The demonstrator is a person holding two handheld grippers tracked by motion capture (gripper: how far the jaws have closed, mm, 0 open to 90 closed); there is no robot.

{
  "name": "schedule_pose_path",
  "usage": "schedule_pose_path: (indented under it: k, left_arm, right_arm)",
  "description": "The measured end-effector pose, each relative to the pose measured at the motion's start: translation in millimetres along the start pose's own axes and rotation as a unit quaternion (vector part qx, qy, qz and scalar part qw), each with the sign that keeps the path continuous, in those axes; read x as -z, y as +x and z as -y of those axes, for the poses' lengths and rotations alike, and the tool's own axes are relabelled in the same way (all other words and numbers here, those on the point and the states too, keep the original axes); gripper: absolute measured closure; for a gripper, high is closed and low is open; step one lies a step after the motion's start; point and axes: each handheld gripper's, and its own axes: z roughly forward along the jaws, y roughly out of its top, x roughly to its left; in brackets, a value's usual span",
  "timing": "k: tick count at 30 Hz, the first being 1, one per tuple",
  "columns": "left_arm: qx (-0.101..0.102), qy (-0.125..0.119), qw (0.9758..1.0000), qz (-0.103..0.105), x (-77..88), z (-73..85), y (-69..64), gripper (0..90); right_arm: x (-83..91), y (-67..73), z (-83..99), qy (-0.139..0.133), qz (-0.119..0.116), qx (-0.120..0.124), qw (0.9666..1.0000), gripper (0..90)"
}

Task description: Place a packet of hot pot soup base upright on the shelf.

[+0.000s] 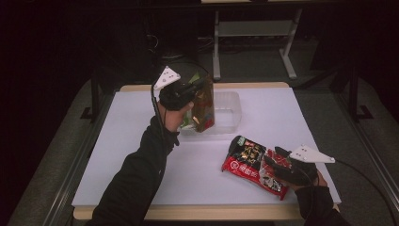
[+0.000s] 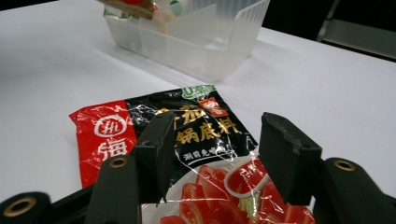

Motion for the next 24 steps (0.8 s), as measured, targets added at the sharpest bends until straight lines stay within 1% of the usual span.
schedule_pose_path:
  k: [1, 2, 3, 4, 6, 7, 8, 9, 11, 15, 16, 19, 21, 24]
  left_arm:
    - [-0.002, -0.001, 1.0000, -0.008, -2.7, -0.3, 0.6, 87.6]
    - [0.001, -0.001, 0.9999, -0.012, -5.4, -0.8, 1.4, 87.6]
    - [-0.001, 0.000, 0.9999, -0.016, -8.2, -1.2, 2.0, 87.6]
    - [-0.005, 0.000, 0.9996, -0.026, -11.1, -1.3, 2.2, 87.6]
    - [-0.009, 0.003, 0.9993, -0.036, -17.3, -1.5, 3.6, 87.6]
    - [-0.015, 0.006, 0.9988, -0.046, -20.8, -1.2, 3.8, 87.6]
    - [-0.016, 0.007, 0.9984, -0.053, -24.3, -0.6, 4.0, 87.6]
    - [-0.012, 0.007, 0.9984, -0.054, -28.0, 0.1, 4.4, 87.6]
    - [-0.025, 0.009, 0.9969, -0.074, -33.4, 1.0, 4.7, 87.5]
    - [-0.018, 0.012, 0.9957, -0.091, -44.1, 6.1, 9.5, 87.5]
    - [-0.013, 0.012, 0.9953, -0.095, -46.5, 7.7, 10.9, 87.5]
    - [-0.016, 0.015, 0.9933, -0.114, -54.5, 11.2, 13.4, 87.5]
    - [-0.018, 0.008, 0.9914, -0.129, -58.9, 12.5, 15.1, 87.5]
    - [-0.014, 0.007, 0.9892, -0.146, -66.7, 15.7, 16.9, 87.5]
  right_arm:
    - [-0.3, -0.1, 0.4, 0.002, 0.000, 0.001, 1.0000, 45.3]
    - [-0.7, -0.4, 0.8, 0.002, 0.000, 0.000, 1.0000, 45.3]
    - [-0.8, -0.4, 1.0, 0.002, -0.001, -0.003, 1.0000, 45.3]
    - [-0.9, -0.3, 1.1, 0.002, -0.002, -0.004, 1.0000, 45.2]
    - [-0.6, -0.1, 0.9, 0.000, -0.002, -0.002, 1.0000, 45.3]
    - [-0.3, 0.2, 0.6, -0.002, -0.004, -0.002, 1.0000, 45.2]
    - [-0.2, 0.6, 0.5, -0.002, -0.003, 0.000, 1.0000, 45.2]
    - [-0.1, 0.8, 0.3, -0.002, -0.005, 0.000, 1.0000, 45.3]
    - [0.3, 1.2, 0.1, -0.005, -0.008, 0.001, 1.0000, 46.2]
    - [0.7, 1.8, 0.4, -0.004, -0.009, 0.002, 1.0000, 46.2]
    - [0.6, 1.7, 0.6, -0.003, -0.009, 0.002, 1.0000, 46.3]
    - [0.6, 1.6, 1.0, -0.002, -0.010, 0.001, 0.9999, 46.7]
    - [0.7, 1.8, 0.8, -0.004, -0.010, 0.001, 0.9999, 46.7]
    - [0.3, 2.2, 0.5, -0.004, -0.011, 0.003, 0.9999, 46.8]
